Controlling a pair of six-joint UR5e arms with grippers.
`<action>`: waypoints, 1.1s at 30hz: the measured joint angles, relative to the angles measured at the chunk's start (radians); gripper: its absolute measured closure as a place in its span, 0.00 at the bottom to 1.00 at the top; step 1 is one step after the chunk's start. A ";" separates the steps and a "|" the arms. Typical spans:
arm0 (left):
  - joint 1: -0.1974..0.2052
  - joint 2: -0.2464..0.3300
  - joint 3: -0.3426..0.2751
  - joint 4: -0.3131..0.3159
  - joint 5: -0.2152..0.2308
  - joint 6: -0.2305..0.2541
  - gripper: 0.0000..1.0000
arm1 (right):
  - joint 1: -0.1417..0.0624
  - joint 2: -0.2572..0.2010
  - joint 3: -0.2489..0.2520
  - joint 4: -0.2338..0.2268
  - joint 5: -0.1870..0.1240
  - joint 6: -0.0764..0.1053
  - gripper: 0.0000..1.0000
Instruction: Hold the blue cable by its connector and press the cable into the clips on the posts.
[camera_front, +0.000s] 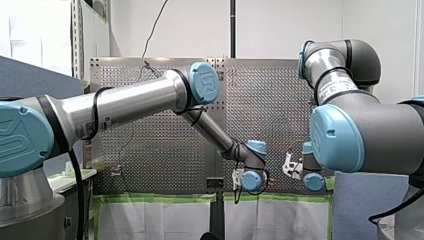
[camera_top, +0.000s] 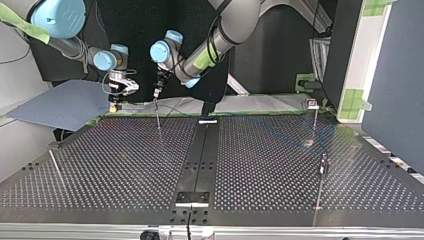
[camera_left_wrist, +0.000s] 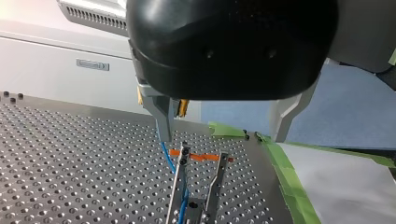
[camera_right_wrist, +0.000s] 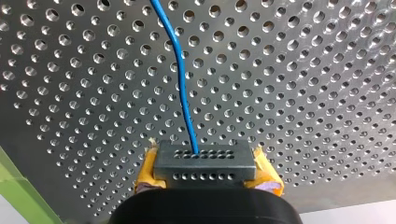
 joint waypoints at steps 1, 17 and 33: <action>0.000 0.000 0.000 0.000 0.000 0.000 0.00 | 0.000 0.000 0.000 0.000 0.000 0.000 1.00; -0.015 0.035 -0.034 -0.041 -0.033 0.039 0.00 | 0.002 0.000 0.000 0.010 0.002 0.000 1.00; 0.011 0.170 -0.169 0.064 -0.059 -0.042 0.00 | 0.002 0.000 0.000 0.012 0.005 0.034 1.00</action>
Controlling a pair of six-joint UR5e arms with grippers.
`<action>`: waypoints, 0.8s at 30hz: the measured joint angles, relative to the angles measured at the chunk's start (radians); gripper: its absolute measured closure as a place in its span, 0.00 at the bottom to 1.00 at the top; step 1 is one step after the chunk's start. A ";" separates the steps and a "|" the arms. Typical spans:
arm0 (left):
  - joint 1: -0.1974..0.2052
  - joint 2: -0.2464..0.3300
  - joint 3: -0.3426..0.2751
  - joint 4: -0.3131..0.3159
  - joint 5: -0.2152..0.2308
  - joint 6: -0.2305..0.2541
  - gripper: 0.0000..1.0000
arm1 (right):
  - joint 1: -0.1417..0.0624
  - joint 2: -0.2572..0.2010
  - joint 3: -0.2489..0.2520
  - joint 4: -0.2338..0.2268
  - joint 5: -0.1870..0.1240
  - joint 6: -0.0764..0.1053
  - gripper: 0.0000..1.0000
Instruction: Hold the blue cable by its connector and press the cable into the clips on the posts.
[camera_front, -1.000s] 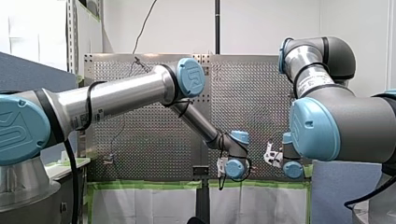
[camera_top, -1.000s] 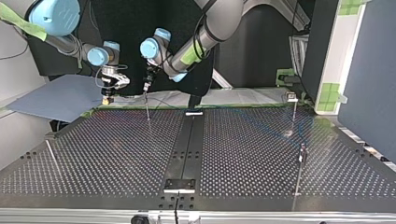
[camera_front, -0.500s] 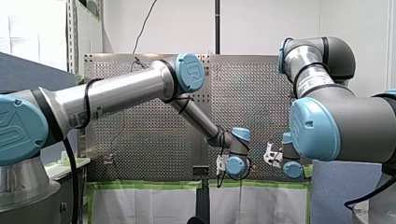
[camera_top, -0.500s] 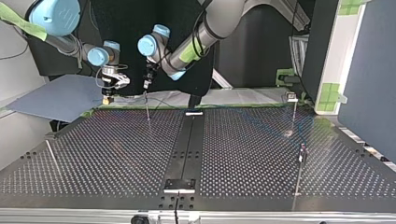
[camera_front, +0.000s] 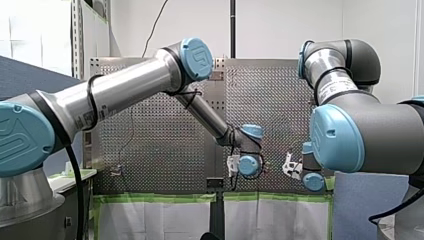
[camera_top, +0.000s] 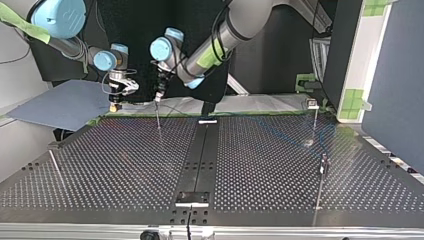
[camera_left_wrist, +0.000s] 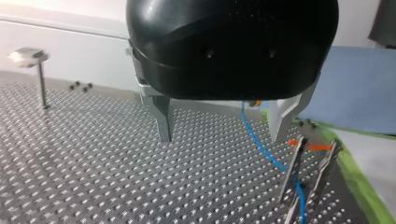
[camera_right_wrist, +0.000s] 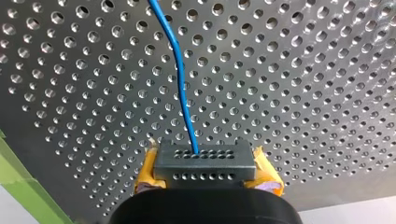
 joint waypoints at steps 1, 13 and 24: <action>0.004 0.007 -0.007 -0.003 0.003 -0.007 0.00 | 0.000 0.000 0.000 0.000 0.000 0.004 1.00; 0.015 0.109 -0.109 -0.093 0.070 -0.103 0.00 | -0.001 0.000 0.000 -0.002 0.003 0.052 1.00; 0.005 0.197 -0.197 -0.108 0.070 -0.114 0.00 | 0.000 0.000 0.000 0.008 0.003 0.055 1.00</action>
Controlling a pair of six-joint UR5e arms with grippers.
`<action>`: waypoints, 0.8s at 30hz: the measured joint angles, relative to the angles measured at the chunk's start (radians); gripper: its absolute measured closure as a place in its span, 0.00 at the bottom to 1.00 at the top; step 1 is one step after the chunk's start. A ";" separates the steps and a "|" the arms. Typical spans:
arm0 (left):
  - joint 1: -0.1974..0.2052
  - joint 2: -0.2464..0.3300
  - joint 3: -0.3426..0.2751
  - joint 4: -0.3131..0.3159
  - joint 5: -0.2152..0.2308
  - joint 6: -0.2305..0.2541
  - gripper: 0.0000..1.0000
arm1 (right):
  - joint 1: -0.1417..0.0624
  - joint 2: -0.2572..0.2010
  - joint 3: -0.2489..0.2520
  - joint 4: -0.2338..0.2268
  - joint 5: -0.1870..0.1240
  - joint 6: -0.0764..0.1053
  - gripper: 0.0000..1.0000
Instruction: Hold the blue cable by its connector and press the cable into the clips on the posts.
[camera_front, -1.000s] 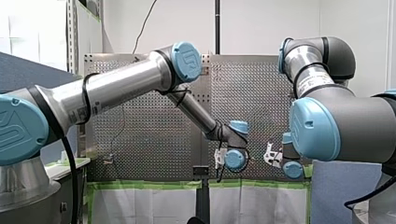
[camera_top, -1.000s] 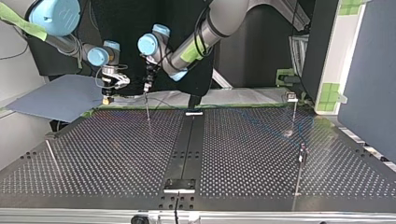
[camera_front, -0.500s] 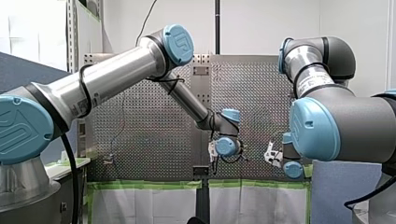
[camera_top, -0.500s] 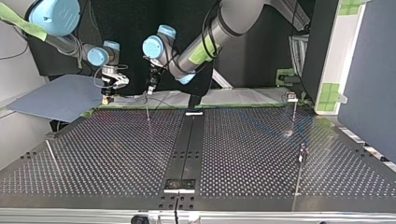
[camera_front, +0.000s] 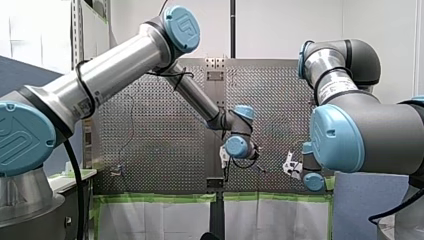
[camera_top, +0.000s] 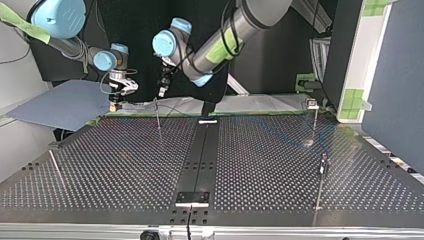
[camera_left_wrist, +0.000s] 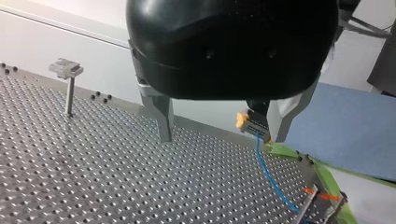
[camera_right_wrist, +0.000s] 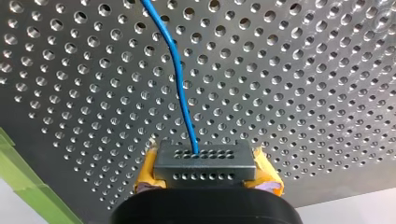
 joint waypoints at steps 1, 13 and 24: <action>0.000 0.008 -0.008 0.000 0.000 0.000 0.00 | 0.000 0.000 0.000 0.000 0.000 0.000 1.00; -0.004 0.117 -0.117 0.011 -0.002 -0.006 0.00 | -0.012 -0.001 0.000 0.002 -0.015 0.000 1.00; -0.004 0.214 -0.214 0.013 -0.036 -0.005 0.00 | -0.012 -0.035 0.001 0.018 -0.018 0.001 1.00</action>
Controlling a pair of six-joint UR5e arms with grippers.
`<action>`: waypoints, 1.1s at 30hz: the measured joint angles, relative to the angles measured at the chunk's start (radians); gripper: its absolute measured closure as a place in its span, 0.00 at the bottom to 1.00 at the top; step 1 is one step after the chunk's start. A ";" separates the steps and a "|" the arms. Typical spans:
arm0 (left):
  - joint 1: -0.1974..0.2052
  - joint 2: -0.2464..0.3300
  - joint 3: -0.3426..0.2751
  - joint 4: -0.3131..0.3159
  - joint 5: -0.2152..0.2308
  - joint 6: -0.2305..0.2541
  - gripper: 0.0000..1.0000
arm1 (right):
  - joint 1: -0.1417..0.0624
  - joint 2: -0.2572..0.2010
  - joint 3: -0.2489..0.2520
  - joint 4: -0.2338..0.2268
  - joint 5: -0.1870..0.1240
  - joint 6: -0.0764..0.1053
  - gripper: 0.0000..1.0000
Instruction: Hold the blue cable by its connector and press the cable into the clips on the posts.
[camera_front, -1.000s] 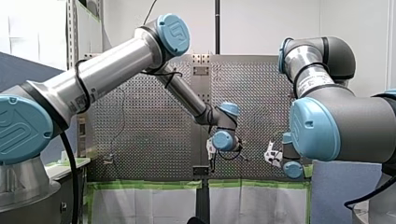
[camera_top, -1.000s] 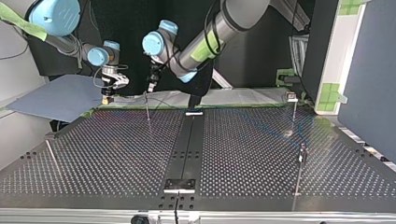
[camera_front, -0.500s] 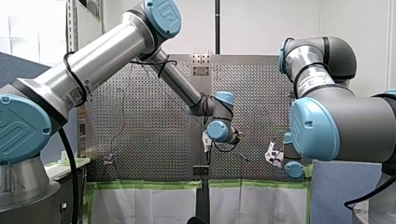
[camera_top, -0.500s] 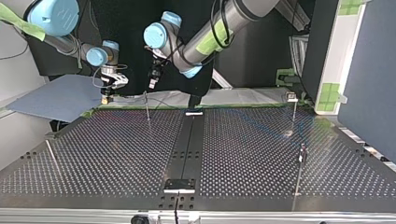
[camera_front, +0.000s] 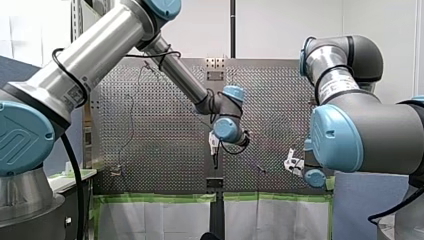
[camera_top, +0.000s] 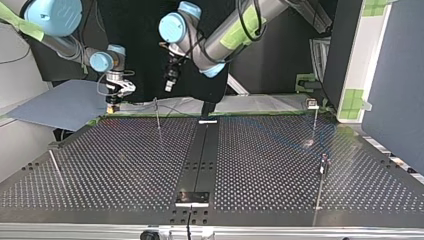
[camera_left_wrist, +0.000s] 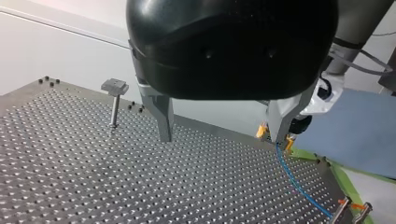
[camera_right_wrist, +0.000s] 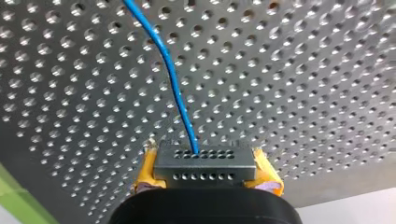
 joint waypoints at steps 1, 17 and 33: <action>0.001 0.008 -0.008 0.001 -0.001 0.000 0.00 | 0.001 -0.006 0.000 0.004 0.000 0.000 1.00; 0.034 0.140 -0.140 0.113 0.006 -0.076 0.00 | 0.001 -0.139 0.080 0.030 0.009 0.019 1.00; 0.057 0.267 -0.267 0.240 0.020 -0.111 0.00 | 0.009 -0.267 0.089 0.122 0.013 0.062 1.00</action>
